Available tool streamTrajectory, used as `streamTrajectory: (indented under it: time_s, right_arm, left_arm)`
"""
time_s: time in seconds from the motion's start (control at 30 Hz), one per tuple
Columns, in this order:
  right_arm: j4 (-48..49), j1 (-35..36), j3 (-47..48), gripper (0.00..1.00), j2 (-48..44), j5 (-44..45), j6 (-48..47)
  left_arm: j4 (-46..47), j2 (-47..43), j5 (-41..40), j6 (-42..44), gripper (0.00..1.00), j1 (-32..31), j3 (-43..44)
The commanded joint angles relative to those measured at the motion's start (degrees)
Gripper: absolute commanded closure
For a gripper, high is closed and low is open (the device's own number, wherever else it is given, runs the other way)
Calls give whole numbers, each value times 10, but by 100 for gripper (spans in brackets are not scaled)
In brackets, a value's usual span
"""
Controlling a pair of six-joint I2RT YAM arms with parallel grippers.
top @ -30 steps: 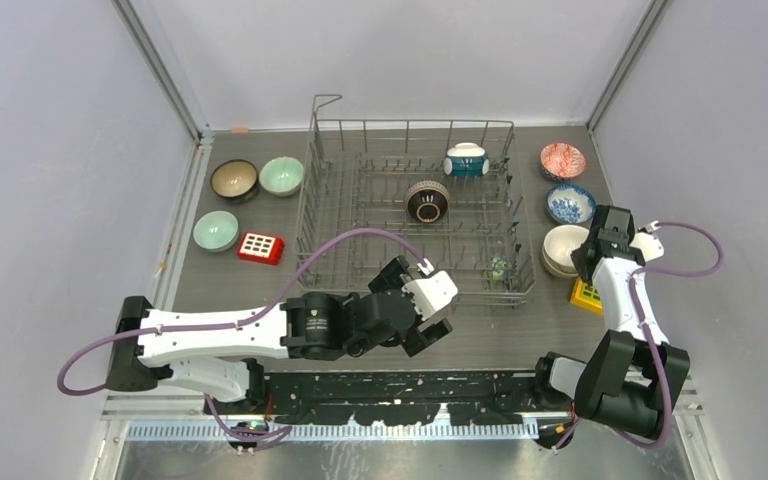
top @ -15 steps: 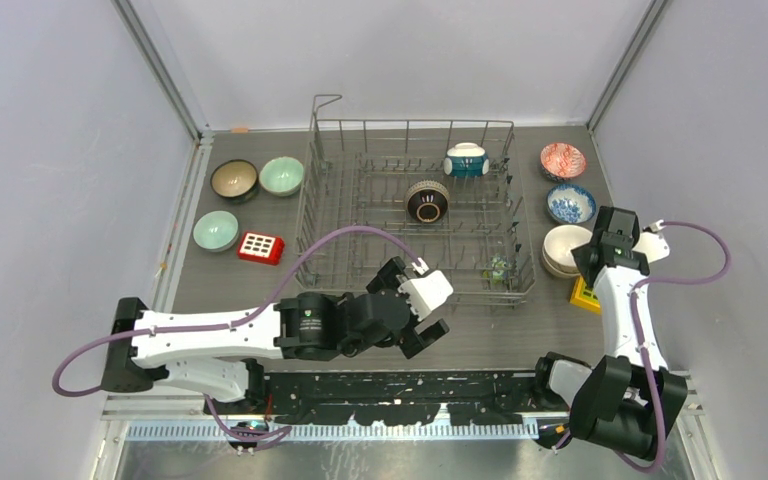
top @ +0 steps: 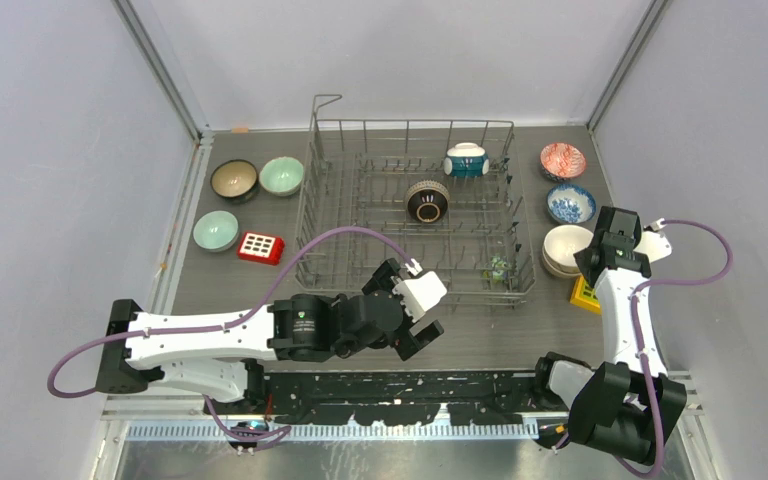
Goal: Unload the bowls from the dish rack
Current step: Place the bowl with the bowl.
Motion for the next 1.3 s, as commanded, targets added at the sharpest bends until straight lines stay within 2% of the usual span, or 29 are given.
streamTrajectory:
  time_s: [0.0, 0.27, 0.6, 0.67, 0.83, 0.93, 1.13, 1.27]
  right_arm:
    - [18, 0, -1, 67, 9, 14, -7]
    - [37, -3, -11, 75, 19, 0, -6]
    - [47, -3, -14, 76, 15, -28, 9]
    - [38, -3, -2, 73, 13, -24, 6]
    - [15, 1, 43, 51, 9, 20, -18]
    - [12, 10, 76, 45, 29, 51, -44]
    - [27, 13, 113, 45, 81, 84, -78]
    - [75, 13, 98, 50, 101, 45, -101]
  left_arm:
    - [33, -14, 0, 4, 0, 0, 0]
    - [43, -6, 2, 4, 0, 1, -8]
    - [45, 10, 7, 4, 0, 0, -1]
    - [44, 13, 8, 4, 0, 1, 2]
    - [43, 14, 9, 4, 0, 1, 4]
    - [42, 11, 15, 2, 0, 0, 3]
    - [48, -2, 14, 4, 0, 0, -8]
    - [51, -2, 16, 10, 0, 1, -12]
